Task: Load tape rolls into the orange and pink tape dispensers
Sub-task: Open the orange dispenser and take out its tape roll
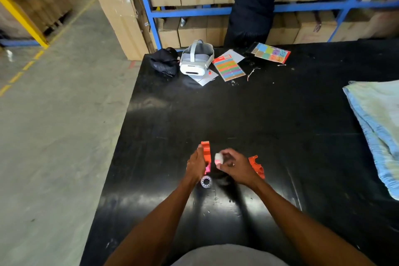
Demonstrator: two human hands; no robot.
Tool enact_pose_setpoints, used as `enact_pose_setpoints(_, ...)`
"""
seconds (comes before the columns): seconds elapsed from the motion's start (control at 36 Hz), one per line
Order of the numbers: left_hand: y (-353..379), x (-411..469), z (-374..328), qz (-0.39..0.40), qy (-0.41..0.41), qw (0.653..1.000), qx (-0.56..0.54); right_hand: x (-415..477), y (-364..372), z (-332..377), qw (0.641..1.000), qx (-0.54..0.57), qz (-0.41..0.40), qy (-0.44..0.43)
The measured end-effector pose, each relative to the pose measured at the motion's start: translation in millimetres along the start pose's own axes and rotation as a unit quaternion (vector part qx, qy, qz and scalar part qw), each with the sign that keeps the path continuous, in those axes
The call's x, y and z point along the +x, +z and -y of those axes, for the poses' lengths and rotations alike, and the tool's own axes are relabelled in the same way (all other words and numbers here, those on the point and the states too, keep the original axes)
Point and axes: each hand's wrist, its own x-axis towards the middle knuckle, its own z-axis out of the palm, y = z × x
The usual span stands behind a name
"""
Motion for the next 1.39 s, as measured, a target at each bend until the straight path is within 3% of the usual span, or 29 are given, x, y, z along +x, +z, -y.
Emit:
enact_pose_setpoints(0.11,2,-7,-2,0.008,-0.004,0.997,-0.074,-9,-3,24,0.999,0.027,0.032,-0.029)
enact_pose_setpoints(0.86,4,-17,6,0.041,0.015,0.991,-0.129,-38,-6,62,0.994,0.018,0.029,-0.103)
enact_pose_setpoints(1.25,8,-7,11,0.04,0.071,0.994,-0.077,-32,-2,63,0.995,0.072,0.046,-0.06)
enact_pose_setpoints(1.39,18,10,24,0.04,0.045,0.99,-0.127,-30,-2,62,0.993,0.091,0.052,-0.051)
